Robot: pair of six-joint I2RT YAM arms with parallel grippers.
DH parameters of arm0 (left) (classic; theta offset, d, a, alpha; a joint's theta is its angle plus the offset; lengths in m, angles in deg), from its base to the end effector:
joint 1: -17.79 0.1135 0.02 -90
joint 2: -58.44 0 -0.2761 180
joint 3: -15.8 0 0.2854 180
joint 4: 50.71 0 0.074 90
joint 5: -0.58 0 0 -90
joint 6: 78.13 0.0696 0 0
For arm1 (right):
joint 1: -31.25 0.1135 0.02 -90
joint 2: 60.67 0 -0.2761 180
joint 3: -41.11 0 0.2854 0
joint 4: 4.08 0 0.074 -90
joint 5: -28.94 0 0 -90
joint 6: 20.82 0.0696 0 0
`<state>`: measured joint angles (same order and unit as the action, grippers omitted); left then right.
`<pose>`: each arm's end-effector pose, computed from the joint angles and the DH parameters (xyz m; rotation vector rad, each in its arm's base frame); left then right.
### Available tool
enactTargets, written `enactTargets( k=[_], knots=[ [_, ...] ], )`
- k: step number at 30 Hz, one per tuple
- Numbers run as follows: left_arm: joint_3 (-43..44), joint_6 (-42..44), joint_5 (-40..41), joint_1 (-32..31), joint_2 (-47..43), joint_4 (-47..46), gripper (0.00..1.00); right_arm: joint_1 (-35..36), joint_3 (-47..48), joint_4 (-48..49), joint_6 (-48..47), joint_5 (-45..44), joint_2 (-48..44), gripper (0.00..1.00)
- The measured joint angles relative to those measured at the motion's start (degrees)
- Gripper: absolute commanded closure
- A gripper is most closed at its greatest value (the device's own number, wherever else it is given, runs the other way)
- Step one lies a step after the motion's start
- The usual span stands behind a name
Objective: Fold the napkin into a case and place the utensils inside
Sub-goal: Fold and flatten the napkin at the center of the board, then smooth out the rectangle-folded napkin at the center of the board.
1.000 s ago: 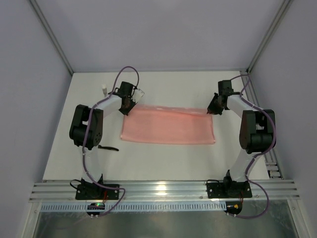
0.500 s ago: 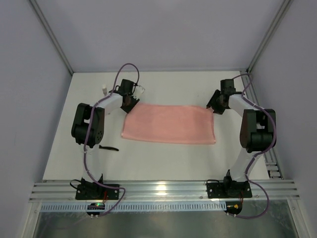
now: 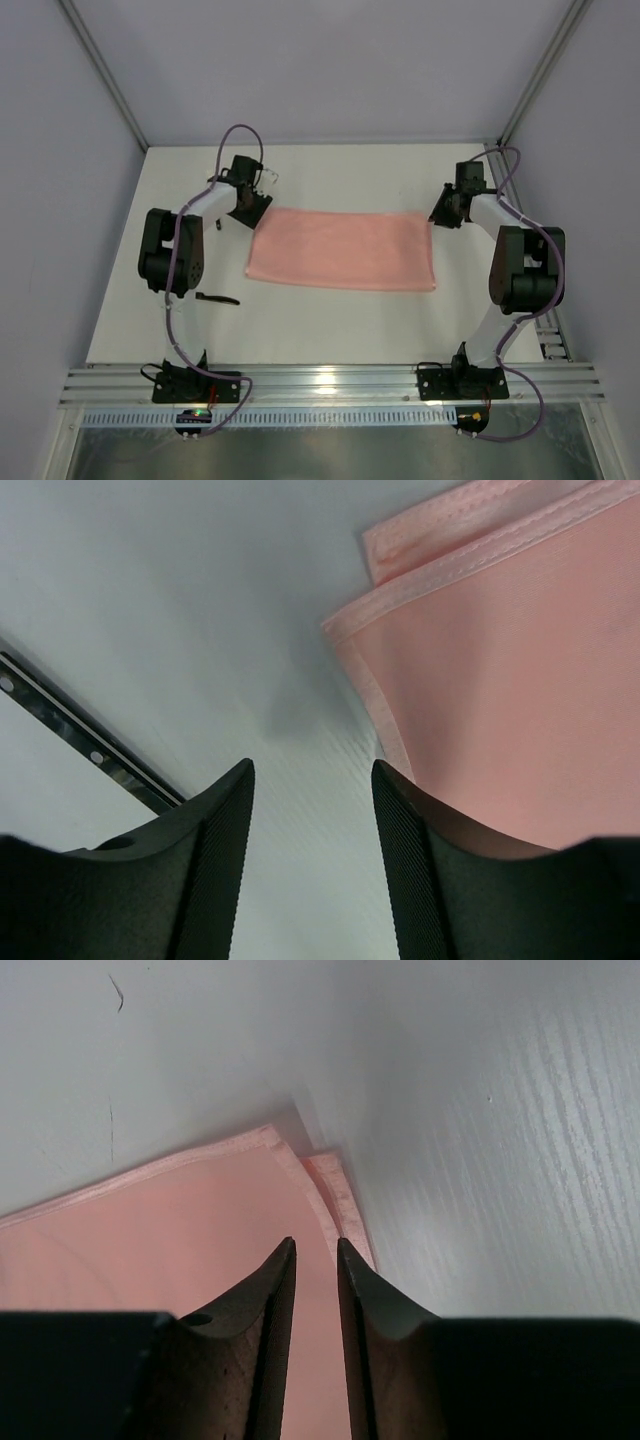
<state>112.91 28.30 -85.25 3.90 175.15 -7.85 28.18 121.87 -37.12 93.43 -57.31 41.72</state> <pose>0.4665 -0.1101 0.1372 0.6729 2.5742 0.1113 0.4271 -0.0183 0.1609 0.5736 2.4721 0.2302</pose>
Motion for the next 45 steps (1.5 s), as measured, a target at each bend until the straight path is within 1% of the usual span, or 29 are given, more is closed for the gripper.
enactTargets(
  k=[1, 4, 10, 15, 18, 19, 20, 22, 26, 29, 33, 36, 38, 41, 42, 45],
  knots=[
    [0.0, -0.5, -0.3, 0.4, 0.0, 0.7, 0.52, 0.0, -0.4, 0.0, -0.1, 0.7, 0.0, 0.73],
    [-1.4, -1.9, -1.6, 1.2, -0.6, 2.2, 0.54, 0.0, -0.6, 0.2, -0.3, 2.3, 0.3, 0.73],
    [-7.4, -3.1, -4.7, 1.2, -5.0, 5.9, 0.54, 0.0, -3.3, 0.7, -0.7, 3.0, 0.4, 0.73],
    [-10.6, -3.7, -5.8, 1.3, -7.7, 6.6, 0.55, 0.1, -6.6, 0.0, -1.3, 2.8, 0.4, 0.73],
    [-11.8, -4.0, -6.2, 1.3, -7.7, 6.8, 0.57, 0.1, -7.0, 0.4, -1.5, 2.9, 0.4, 0.84],
    [-11.9, -4.1, -6.3, 1.3, -7.8, 6.8, 0.57, 0.1, -7.1, 0.5, -1.6, 2.8, 0.4, 0.92],
    [-12.0, -4.1, -6.4, 1.3, -7.9, 6.8, 0.58, 0.1, -7.3, 0.6, -1.7, 2.8, 0.3, 0.96],
    [-12.3, -4.0, -6.8, 1.3, -8.2, 6.8, 0.6, 0.1, -7.5, 0.7, -1.6, 2.4, 0.2, 0.96],
    [-13.5, -4.0, -7.4, 1.6, -9.1, 7.2, 0.62, 0.1, -8.2, 0.2, -1.7, 2.2, -0.7, 0.96],
    [-14.5, -4.0, -8.8, 1.9, -10.2, 8.2, 0.62, 0.1, -8.5, -0.5, -1.7, 2.4, -1.6, 0.96],
    [-15.5, -3.8, -10.8, 2.1, -11.6, 9.5, 0.57, 0.1, -9.2, -1.5, -1.7, 2.4, -4.1, 0.96],
    [-16.0, -3.8, -11.5, 2.2, -12.8, 10.0, 0.57, 0.1, -10.1, -1.7, -1.7, 2.6, -6.5, 0.96],
    [-15.9, -3.8, -11.5, 2.4, -13.4, 9.8, 0.58, 0.1, -10.4, -2.0, -1.7, 2.9, -7.7, 0.96],
    [-14.3, -4.0, -11.4, 3.0, -13.3, 9.5, 0.64, 0.1, -10.3, -2.1, -2.1, 3.1, -8.0, 0.87],
    [-12.9, -4.2, -11.2, 3.3, -12.9, 9.5, 0.65, 0.1, -9.6, -2.8, -2.7, 3.1, -7.6, 0.82],
    [-6.7, -5.2, -11.0, 4.0, -10.0, 8.3, 0.67, 0.1, -5.4, -3.4, -4.5, 3.3, -5.0, 0.77]
  ],
)
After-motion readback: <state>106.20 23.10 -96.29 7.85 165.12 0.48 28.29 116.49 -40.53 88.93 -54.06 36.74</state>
